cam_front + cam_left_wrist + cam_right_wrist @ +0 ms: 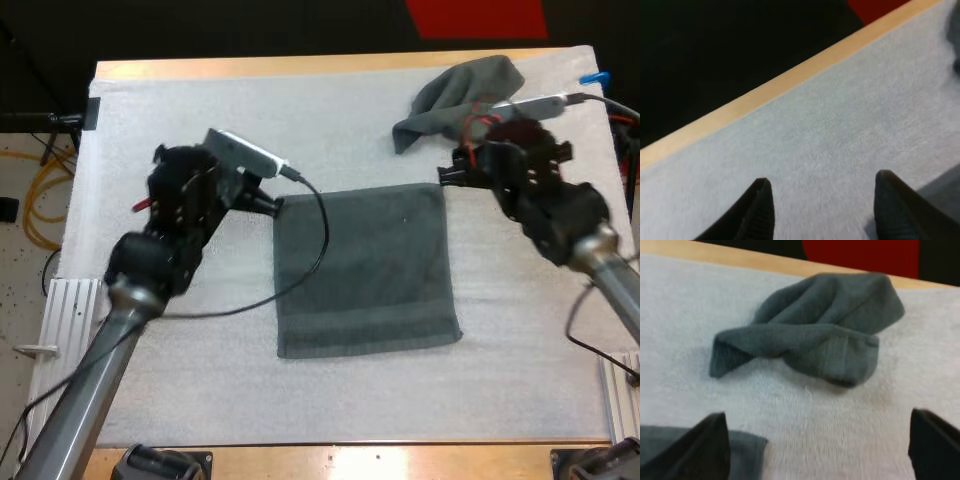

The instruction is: Pick towel from pile fold and stack

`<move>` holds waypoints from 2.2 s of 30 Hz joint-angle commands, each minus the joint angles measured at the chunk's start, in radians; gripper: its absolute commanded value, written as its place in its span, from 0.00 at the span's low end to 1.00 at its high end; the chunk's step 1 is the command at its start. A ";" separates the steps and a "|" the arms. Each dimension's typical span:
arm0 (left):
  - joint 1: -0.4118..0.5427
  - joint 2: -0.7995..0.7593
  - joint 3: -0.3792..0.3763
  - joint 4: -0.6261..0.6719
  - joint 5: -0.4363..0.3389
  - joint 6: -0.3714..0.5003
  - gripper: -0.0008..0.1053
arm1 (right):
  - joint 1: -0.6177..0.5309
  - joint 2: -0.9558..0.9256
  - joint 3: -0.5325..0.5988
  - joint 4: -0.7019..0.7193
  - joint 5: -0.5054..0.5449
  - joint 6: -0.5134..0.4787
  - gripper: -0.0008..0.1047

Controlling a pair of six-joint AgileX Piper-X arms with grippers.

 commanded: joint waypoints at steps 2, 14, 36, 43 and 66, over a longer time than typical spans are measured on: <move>-0.001 -0.080 -0.007 0.096 -0.009 -0.057 0.43 | -0.003 -0.084 -0.012 0.093 -0.046 0.015 0.68; -0.001 -0.363 -0.005 0.596 0.152 -0.152 0.43 | -0.003 -0.391 0.075 0.474 -0.114 0.039 0.68; -0.001 -0.472 0.239 0.706 0.261 -0.248 0.43 | -0.003 -0.397 0.652 0.146 -0.566 0.479 0.68; -0.001 -0.472 0.239 0.684 0.270 -0.248 0.43 | -0.003 -0.206 0.665 -0.029 -0.680 0.571 0.68; -0.001 -0.464 0.244 0.682 0.270 -0.248 0.43 | -0.003 -0.039 0.665 -0.148 -0.754 0.654 0.06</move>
